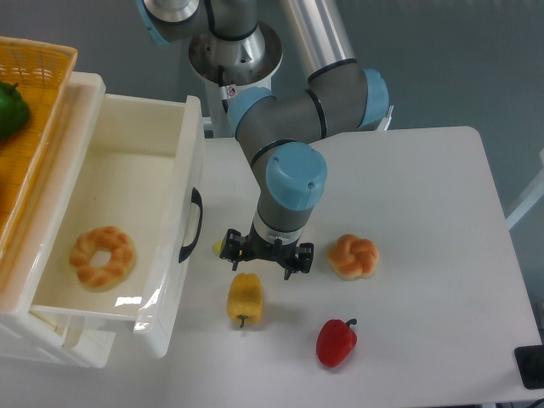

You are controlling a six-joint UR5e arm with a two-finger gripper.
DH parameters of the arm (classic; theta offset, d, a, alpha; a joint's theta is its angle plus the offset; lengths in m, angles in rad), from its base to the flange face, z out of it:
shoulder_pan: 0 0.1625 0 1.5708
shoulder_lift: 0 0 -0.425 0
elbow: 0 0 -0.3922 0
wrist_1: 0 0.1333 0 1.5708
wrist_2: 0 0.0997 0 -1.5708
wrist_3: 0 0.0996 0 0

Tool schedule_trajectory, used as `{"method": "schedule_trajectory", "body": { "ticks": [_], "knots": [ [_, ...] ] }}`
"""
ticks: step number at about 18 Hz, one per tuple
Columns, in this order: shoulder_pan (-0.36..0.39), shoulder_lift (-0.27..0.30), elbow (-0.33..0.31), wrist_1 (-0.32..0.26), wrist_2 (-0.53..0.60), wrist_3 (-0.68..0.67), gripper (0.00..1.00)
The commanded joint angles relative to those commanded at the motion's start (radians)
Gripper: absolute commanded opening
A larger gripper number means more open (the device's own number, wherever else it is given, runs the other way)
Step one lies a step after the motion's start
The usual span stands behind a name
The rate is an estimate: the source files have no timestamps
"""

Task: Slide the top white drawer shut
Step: 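Move the open gripper toward the open white drawer's front face, then push the drawer front with the gripper, sliding the drawer into the unit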

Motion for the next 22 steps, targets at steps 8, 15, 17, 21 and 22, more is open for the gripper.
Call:
{"method": "schedule_trajectory", "body": {
  "ticks": [8, 15, 17, 21, 22],
  "knots": [
    [-0.006, 0.006, -0.008, -0.002, -0.002, 0.0, 1.0],
    [-0.028, 0.02, -0.009, -0.015, -0.003, 0.0, 1.0],
    [-0.028, 0.02, -0.009, -0.017, -0.003, 0.0, 1.0],
    [-0.028, 0.026, -0.014, -0.017, -0.003, 0.0, 1.0],
    [-0.029, 0.026, -0.014, -0.017, -0.003, 0.0, 1.0]
  ]
}}
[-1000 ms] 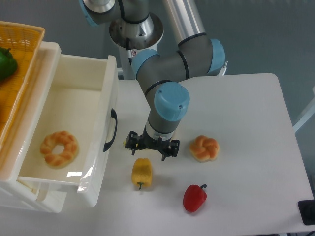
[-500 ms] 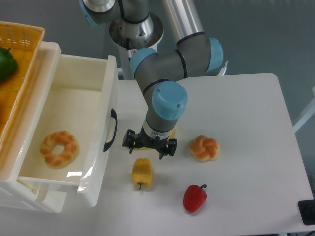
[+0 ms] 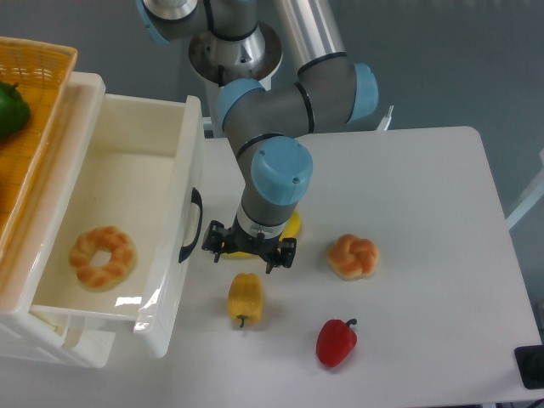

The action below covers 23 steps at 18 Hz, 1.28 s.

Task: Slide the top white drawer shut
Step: 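Push the drawer front with the gripper, sliding the drawer into the unit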

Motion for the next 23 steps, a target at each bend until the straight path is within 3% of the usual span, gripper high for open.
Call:
{"method": "schedule_trajectory", "body": {
  "ticks": [23],
  "knots": [
    [-0.049, 0.023, -0.002, -0.031, -0.018, 0.0, 1.0]
  ]
}}
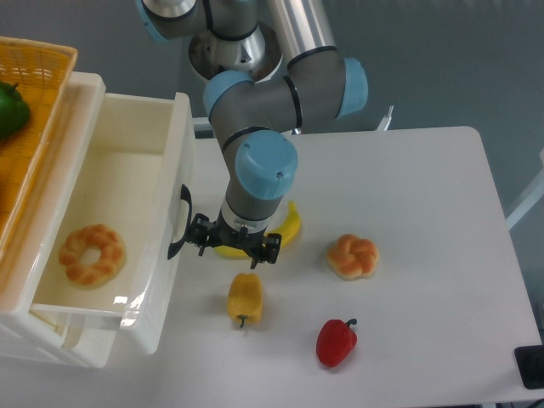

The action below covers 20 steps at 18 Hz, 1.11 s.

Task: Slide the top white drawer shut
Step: 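Push the drawer front with the gripper, sliding the drawer into the unit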

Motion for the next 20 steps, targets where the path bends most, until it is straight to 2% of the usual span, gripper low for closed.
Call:
{"method": "schedule_trajectory", "body": {
  "ticks": [20],
  "knots": [
    [-0.12, 0.008, 0.003, 0.014, 0.008, 0.006, 1.0]
  ]
}}
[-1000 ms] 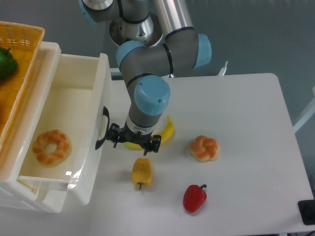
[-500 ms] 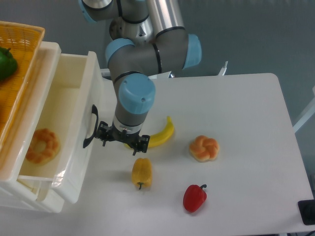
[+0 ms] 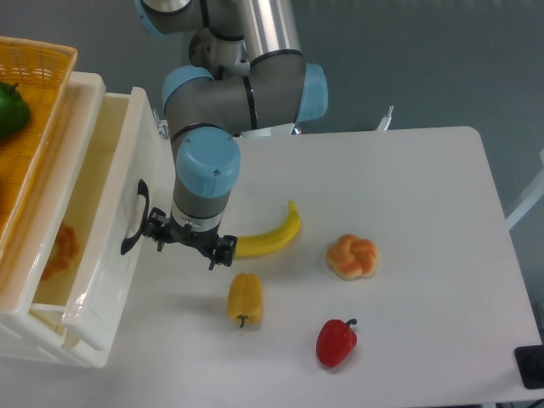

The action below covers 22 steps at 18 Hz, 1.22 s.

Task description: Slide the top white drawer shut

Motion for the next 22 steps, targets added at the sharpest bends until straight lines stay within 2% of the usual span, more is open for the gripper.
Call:
{"method": "schedule_trajectory", "body": {
  "ticks": [9, 22],
  "knots": [
    [-0.034, 0.0, 0.006, 0.002, 0.0, 0.0, 1.0],
    [-0.038, 0.0, 0.008, 0.0, -0.002, -0.006, 1.0]
  ]
}}
